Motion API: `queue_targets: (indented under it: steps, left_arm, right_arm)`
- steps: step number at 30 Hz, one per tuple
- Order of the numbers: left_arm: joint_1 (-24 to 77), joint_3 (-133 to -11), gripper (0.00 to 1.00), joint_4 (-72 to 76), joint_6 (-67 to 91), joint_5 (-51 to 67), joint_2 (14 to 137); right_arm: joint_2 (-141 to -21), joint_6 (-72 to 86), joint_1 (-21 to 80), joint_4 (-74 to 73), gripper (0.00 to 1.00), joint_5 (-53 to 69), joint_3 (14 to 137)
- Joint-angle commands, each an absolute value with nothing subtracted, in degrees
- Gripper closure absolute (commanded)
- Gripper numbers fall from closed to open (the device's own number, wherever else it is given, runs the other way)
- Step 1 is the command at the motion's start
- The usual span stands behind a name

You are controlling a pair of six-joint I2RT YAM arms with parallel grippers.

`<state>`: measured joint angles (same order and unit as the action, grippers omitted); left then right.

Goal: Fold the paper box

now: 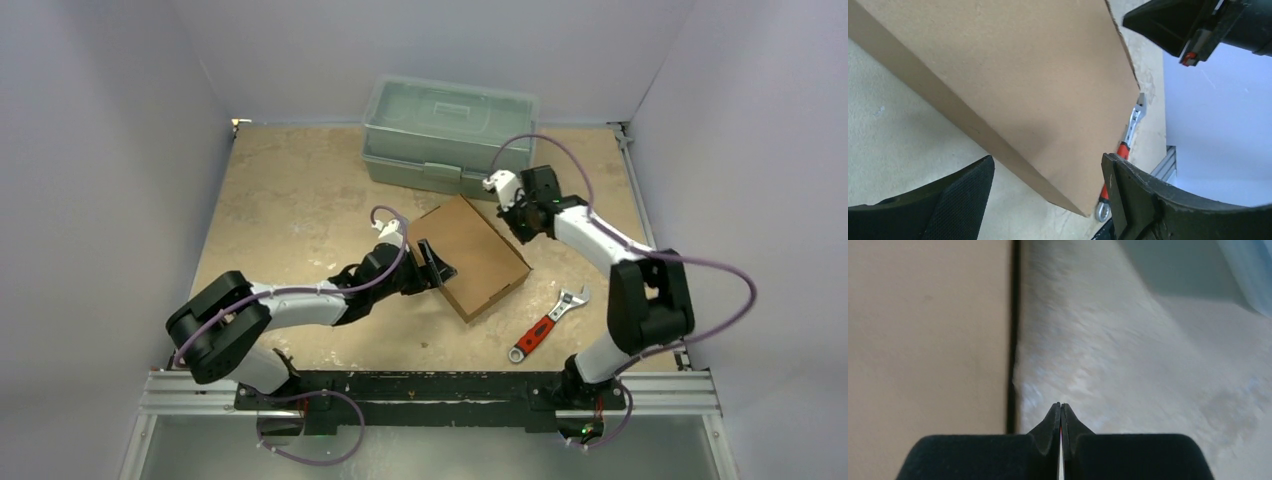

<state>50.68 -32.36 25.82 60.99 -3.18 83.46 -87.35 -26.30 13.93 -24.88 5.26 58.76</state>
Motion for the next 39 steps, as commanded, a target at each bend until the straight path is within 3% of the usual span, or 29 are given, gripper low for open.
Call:
queue_targets:
  steps: [1, 5, 8, 12, 15, 16, 19, 20, 24, 32, 39]
  left_arm:
    - [49.75, -36.45, 0.21, 26.12, 58.1, -0.44, 87.53]
    - [49.75, -38.26, 0.22, 26.66, 57.69, 1.64, 91.43]
    - [49.68, -36.64, 0.22, 27.19, 58.12, 0.78, 90.93]
    - [49.11, -31.59, 0.23, 26.52, 58.34, -1.7, 84.86]
    - [48.75, -27.48, 0.23, 26.38, 58.46, -2.91, 78.55]
    - [48.72, -26.3, 0.23, 26.51, 58.24, -3.04, 76.37]
    - [48.74, -22.84, 0.23, 27.32, 57.38, -2.96, 70.1]
    - [48.7, -21.82, 0.23, 27.65, 57.15, -2.89, 68.26]
    - [48.7, -18.94, 0.23, 30.32, 57.66, -2.19, 65.03]
    - [48.74, -18.4, 0.24, 38.0, 60.03, -0.26, 70.29]
    - [48.73, -24.21, 0.32, 37.3, 59.76, -0.26, 78.48]
  right_arm:
    - [-94.3, -25.09, 20.81, -26.2, 1.0, 6.79, 61.77]
    - [-92.72, -25.59, 22.53, -26.54, 1.0, 11.58, 61.21]
    - [-89.07, -24.86, 21.59, -23.54, 1.0, 4.52, 58.97]
    - [-81.0, -24.75, 17.23, -21.14, 1.0, 0.7, 56.54]
    - [-72.13, -24.89, 12.51, -19.77, 0.98, 6.76, 55.36]
    - [-68.79, -24.63, 11.03, -18.76, 0.86, 10.05, 54.71]
    - [-60.79, -21.66, 8.58, -14.4, 0.09, 21.05, 51.72]
    - [-59.38, -19.59, 8.48, -12.84, 0.02, 25.21, 50.05]
    - [-62.68, -14.54, 8.39, -12.38, 0.01, 41.1, 45.13]
    - [-77.69, -11.13, 8.35, -15.72, 0.01, 39.93, 48.15]
    - [-83.45, -7.49, 8.32, -14.41, 0.04, 39.57, 48.57]
